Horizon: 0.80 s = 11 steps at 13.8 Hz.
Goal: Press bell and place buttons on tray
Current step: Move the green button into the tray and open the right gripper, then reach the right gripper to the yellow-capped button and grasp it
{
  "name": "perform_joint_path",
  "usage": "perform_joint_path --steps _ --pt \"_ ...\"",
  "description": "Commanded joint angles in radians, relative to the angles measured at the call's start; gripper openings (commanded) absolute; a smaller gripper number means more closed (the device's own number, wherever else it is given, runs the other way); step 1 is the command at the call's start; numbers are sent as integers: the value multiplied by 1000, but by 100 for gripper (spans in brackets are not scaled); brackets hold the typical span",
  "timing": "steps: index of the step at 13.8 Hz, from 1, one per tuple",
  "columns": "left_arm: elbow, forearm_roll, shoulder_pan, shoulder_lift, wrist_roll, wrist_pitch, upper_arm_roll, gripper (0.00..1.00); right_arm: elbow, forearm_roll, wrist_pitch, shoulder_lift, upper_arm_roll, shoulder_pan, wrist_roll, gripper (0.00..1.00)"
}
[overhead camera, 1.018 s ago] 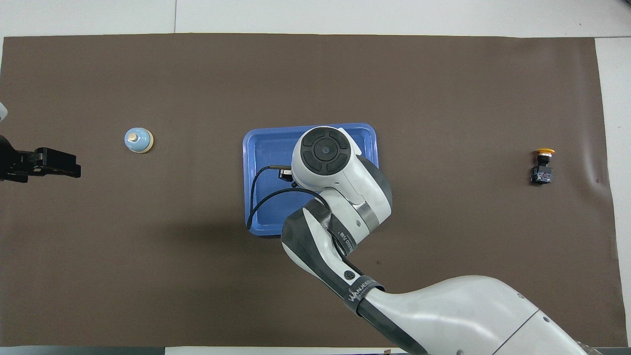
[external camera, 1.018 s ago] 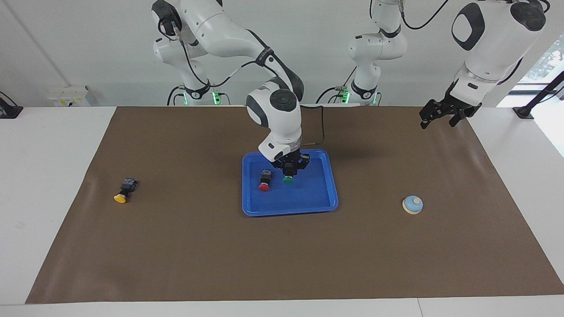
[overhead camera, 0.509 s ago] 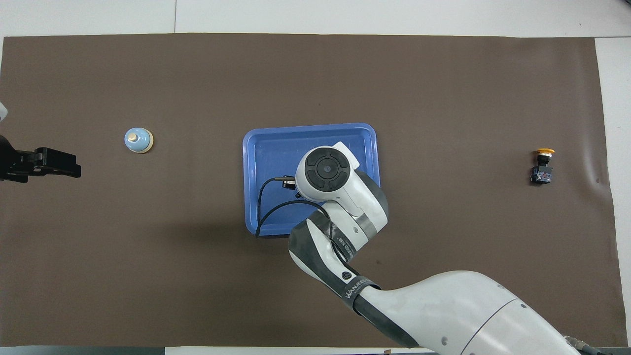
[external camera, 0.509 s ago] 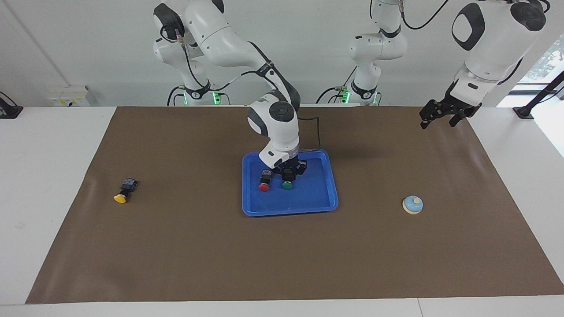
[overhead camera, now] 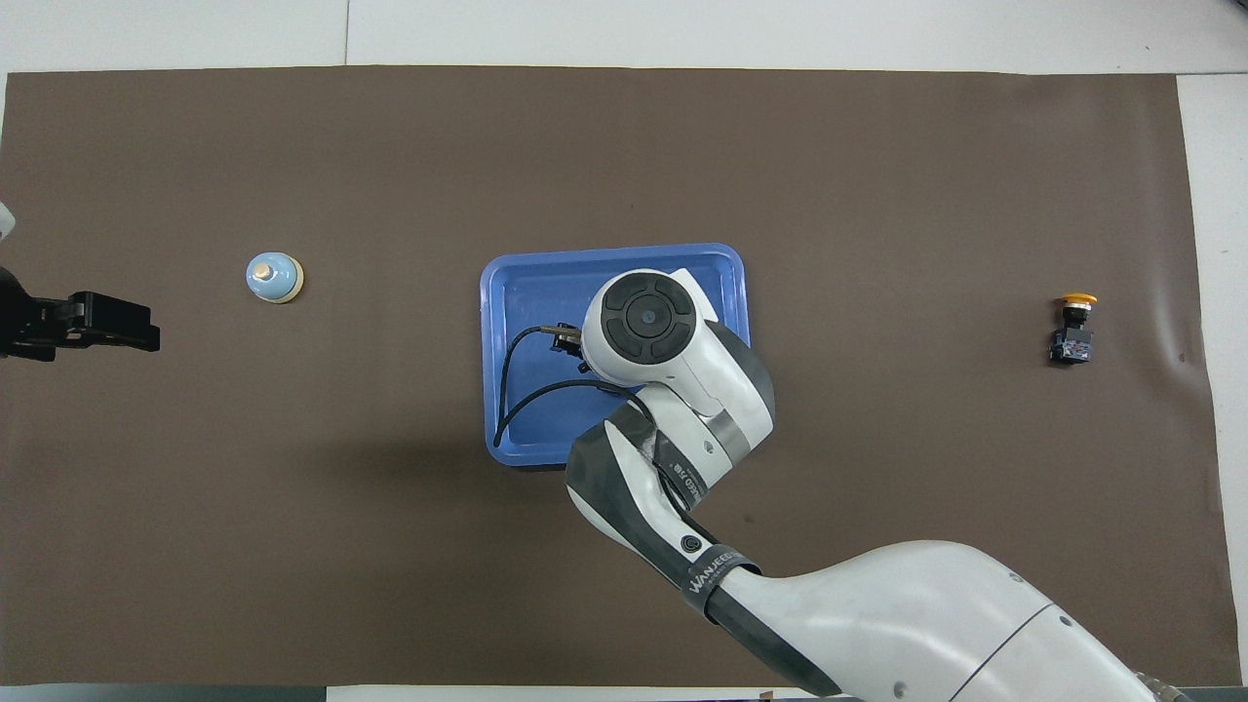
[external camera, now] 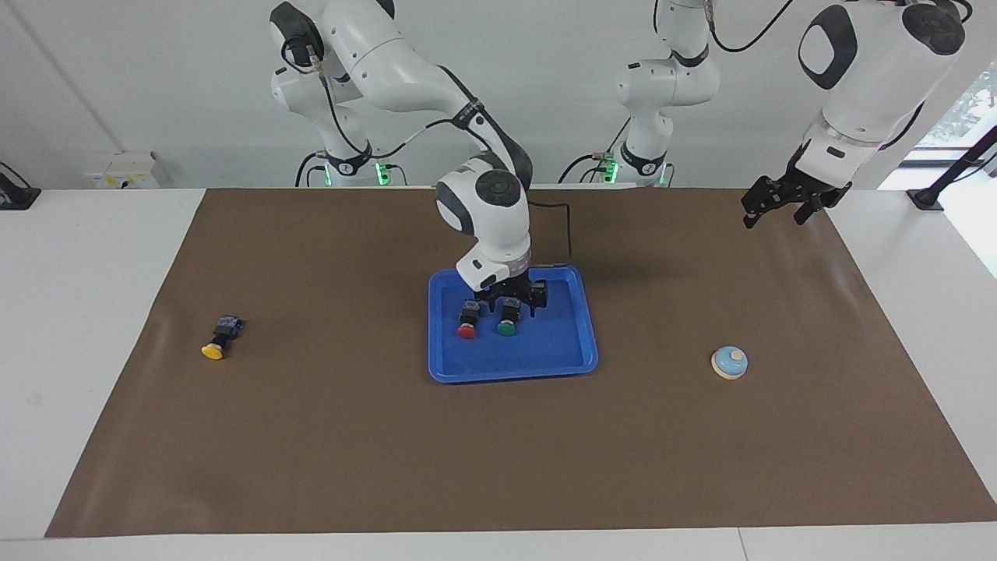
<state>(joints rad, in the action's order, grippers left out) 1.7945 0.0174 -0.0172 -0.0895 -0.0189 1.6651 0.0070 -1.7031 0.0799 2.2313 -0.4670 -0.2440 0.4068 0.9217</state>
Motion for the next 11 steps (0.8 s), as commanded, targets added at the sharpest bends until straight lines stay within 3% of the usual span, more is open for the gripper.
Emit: perform_joint_path --steps 1,5,11 --pt "2 -5 2 -10 -1 -2 1 100 59 9 -138 62 0 -69 11 100" --pt "2 -5 2 -10 -1 -2 1 100 45 9 -265 189 0 -222 -154 100" --pt "2 -5 2 -10 -1 -2 1 100 20 11 -322 231 2 -515 -568 100"
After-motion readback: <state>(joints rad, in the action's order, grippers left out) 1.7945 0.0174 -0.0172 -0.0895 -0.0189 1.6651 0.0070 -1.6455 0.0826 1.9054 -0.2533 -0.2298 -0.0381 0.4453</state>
